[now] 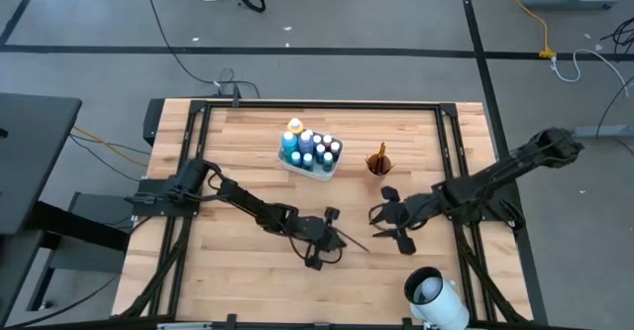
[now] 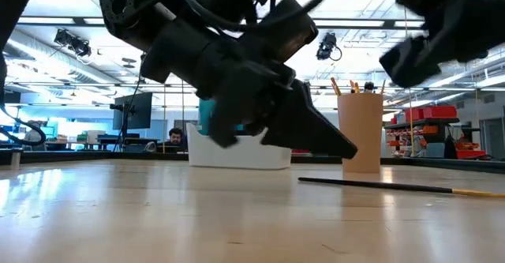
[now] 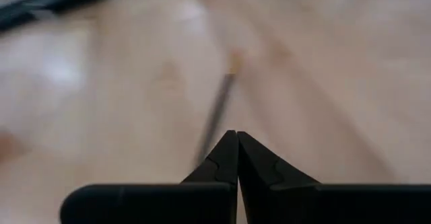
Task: Pick & Place Paint Supplies
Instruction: Put the gold paintbrush into the cup
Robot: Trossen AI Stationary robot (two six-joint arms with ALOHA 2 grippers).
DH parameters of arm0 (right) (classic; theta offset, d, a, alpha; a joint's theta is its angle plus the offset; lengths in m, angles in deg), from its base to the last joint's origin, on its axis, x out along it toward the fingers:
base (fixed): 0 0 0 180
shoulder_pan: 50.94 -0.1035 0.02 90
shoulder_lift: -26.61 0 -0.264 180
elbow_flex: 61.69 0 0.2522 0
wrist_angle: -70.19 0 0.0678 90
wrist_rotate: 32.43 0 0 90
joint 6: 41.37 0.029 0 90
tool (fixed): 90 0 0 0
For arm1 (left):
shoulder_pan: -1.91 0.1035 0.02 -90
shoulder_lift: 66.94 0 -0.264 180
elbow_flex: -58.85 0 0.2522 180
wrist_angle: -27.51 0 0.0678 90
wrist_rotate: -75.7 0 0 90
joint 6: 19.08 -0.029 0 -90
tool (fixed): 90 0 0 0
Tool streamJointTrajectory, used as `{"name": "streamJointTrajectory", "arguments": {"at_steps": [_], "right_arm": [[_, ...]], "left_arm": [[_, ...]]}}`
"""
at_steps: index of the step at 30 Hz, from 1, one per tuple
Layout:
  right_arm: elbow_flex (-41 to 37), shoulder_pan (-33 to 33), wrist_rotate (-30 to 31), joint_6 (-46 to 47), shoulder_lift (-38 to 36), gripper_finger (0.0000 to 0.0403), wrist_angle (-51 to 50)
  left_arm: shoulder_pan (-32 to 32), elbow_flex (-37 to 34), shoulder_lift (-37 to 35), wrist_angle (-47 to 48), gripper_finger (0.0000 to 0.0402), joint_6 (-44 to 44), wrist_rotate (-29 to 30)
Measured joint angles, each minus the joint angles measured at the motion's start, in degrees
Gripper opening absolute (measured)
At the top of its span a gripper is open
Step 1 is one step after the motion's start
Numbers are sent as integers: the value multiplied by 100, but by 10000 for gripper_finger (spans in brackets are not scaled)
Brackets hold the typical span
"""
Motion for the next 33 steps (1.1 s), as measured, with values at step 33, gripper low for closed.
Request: {"name": "streamJointTrajectory", "arguments": {"at_steps": [33], "right_arm": [[15,-182,-206,1126,1693,169,-743]], "left_arm": [[993,18,28,193,126,384,89]]}}
